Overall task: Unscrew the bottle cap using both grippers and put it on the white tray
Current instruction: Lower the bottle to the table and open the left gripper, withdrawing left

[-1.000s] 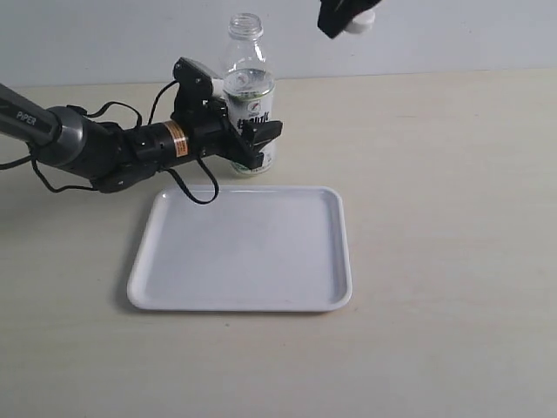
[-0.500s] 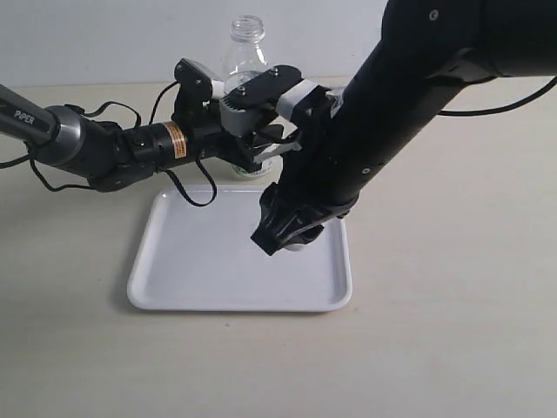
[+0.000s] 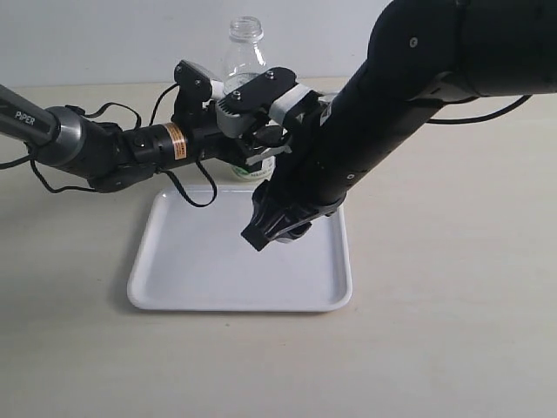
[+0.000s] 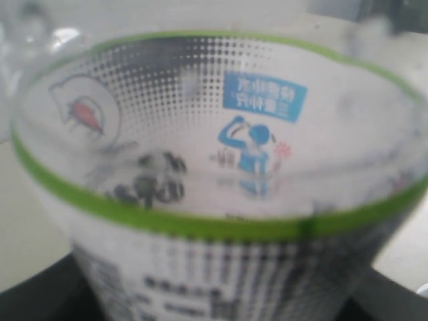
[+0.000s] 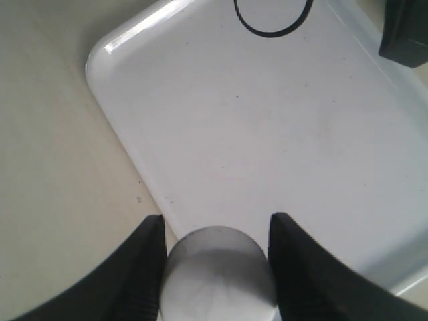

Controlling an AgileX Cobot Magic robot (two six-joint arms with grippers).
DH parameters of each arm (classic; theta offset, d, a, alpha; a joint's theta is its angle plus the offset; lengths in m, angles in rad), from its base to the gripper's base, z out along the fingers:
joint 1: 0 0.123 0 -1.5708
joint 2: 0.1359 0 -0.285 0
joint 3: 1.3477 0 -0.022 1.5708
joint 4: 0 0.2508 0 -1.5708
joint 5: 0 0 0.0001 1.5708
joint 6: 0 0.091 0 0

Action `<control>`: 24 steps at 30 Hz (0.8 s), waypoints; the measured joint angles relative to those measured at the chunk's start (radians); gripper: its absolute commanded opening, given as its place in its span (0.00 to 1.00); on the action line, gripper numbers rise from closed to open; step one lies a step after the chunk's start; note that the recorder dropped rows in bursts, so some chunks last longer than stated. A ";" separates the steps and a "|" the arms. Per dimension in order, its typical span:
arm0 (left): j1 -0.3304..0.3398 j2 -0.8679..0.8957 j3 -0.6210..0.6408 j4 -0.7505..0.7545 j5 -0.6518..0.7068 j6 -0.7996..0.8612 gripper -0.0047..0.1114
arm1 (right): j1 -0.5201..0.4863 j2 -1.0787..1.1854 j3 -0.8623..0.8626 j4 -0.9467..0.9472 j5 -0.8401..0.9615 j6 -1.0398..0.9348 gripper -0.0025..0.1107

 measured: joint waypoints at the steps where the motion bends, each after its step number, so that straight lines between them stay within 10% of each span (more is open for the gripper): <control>1: 0.000 0.000 0.000 0.000 0.000 0.000 0.27 | 0.000 0.000 0.000 0.000 0.000 0.000 0.02; 14: 0.000 -0.003 0.000 0.000 -0.007 -0.004 0.71 | 0.000 0.000 0.000 -0.002 0.000 0.000 0.02; 24: 0.011 -0.022 0.000 0.082 -0.015 -0.011 0.77 | 0.000 0.000 0.000 -0.007 0.000 0.000 0.02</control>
